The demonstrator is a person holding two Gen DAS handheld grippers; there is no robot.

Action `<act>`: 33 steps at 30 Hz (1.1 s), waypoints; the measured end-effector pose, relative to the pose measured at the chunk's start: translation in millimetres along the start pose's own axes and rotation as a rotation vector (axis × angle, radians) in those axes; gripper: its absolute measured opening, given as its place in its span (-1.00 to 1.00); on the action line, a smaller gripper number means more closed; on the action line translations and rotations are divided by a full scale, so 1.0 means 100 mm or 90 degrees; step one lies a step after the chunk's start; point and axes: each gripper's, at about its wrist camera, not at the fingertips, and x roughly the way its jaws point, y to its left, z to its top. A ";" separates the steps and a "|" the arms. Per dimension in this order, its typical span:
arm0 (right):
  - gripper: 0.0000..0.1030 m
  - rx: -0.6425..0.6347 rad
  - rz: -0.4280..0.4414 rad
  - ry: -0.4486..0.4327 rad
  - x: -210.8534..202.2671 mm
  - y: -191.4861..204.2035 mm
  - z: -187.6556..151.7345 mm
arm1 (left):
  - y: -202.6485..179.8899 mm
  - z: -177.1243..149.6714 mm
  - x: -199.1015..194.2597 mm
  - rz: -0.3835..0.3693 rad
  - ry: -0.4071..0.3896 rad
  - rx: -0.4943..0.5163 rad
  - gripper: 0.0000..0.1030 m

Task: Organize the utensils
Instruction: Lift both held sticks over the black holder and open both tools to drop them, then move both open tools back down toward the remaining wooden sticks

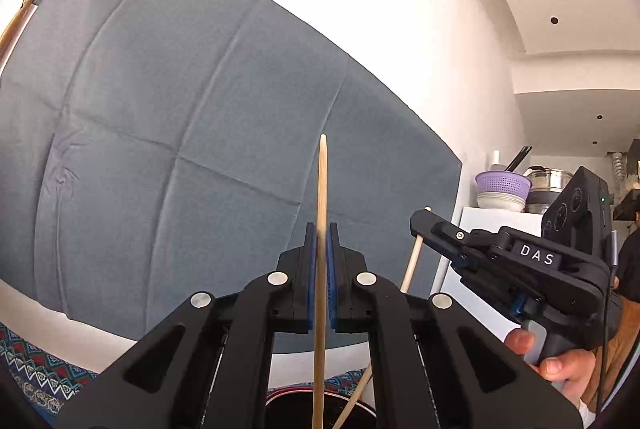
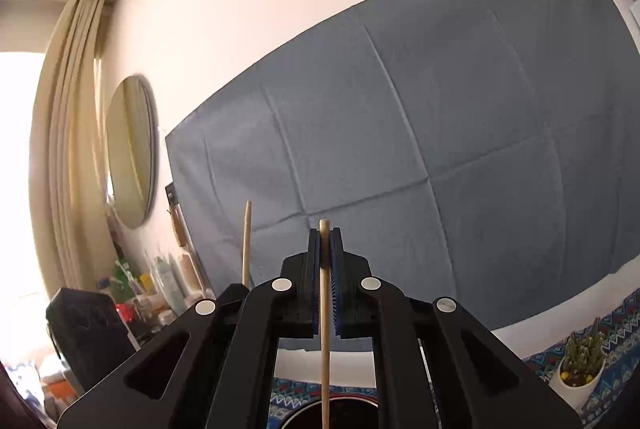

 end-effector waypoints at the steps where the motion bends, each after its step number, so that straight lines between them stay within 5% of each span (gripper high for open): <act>1: -0.91 0.004 -0.003 0.003 0.03 -0.02 -0.05 | -0.01 -0.07 0.02 0.001 0.003 0.006 -0.90; 10: -0.90 0.011 -0.055 0.030 0.15 -0.20 -0.50 | 0.00 -0.41 0.15 -0.001 0.038 0.036 -0.90; 20: -0.83 -0.033 -0.079 0.070 0.19 -0.19 -0.52 | 0.10 -0.41 0.18 0.012 0.055 0.029 -0.90; 22: -0.82 -0.034 -0.085 0.062 0.16 -0.18 -0.48 | 0.11 -0.39 0.16 0.016 0.052 0.026 -0.69; 23: -0.59 -0.034 -0.089 0.056 0.13 -0.18 -0.46 | 0.12 -0.38 0.15 0.016 0.050 0.024 -0.61; 24: -0.16 -0.035 -0.097 0.048 0.10 -0.19 -0.44 | 0.11 -0.37 0.15 0.018 0.047 0.022 -0.52; 25: 0.02 -0.037 -0.109 0.037 0.07 -0.18 -0.41 | 0.12 -0.36 0.15 0.019 0.044 0.021 -0.47; 29: 0.30 -0.062 -0.142 0.007 -0.03 -0.16 -0.33 | 0.15 -0.34 0.13 0.016 0.048 0.015 -0.11; 31: 0.43 -0.066 -0.156 -0.005 -0.07 -0.16 -0.31 | 0.16 -0.33 0.12 0.019 0.053 0.017 0.37; 33: 0.51 -0.077 -0.165 -0.007 -0.10 -0.17 -0.29 | 0.15 -0.31 0.10 0.023 0.053 0.030 0.56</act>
